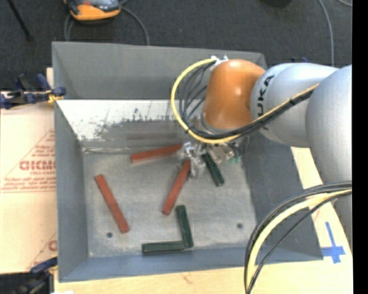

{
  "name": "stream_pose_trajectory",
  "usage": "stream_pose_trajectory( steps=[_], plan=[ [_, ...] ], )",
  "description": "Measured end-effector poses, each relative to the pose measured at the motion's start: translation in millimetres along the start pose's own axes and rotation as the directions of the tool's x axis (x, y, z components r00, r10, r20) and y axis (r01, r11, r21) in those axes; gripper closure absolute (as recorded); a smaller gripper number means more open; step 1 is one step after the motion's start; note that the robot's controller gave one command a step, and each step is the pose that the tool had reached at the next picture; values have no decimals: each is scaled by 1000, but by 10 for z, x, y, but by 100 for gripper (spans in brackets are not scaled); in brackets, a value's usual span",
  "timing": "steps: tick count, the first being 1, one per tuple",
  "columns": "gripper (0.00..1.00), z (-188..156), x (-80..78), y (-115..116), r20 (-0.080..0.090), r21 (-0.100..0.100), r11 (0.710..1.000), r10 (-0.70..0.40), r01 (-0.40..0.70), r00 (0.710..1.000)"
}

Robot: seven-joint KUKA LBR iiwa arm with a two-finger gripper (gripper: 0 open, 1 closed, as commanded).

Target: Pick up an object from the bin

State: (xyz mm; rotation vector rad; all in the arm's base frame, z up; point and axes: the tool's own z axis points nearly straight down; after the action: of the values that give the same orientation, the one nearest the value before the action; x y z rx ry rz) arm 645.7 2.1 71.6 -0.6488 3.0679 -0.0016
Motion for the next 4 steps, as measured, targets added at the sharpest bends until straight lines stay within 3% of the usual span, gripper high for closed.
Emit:
stream_pose_trajectory(
  steps=[1,2,3,4],
  plan=[
    [100,0,0,0,0,0,1000,0,0,1000],
    [100,-305,66,15,-5,-4,996,94,-94,996],
    [0,-6,64,-229,0,1,988,-156,156,988],
    [100,-23,52,-223,3,1,988,-154,154,988]
  ],
)
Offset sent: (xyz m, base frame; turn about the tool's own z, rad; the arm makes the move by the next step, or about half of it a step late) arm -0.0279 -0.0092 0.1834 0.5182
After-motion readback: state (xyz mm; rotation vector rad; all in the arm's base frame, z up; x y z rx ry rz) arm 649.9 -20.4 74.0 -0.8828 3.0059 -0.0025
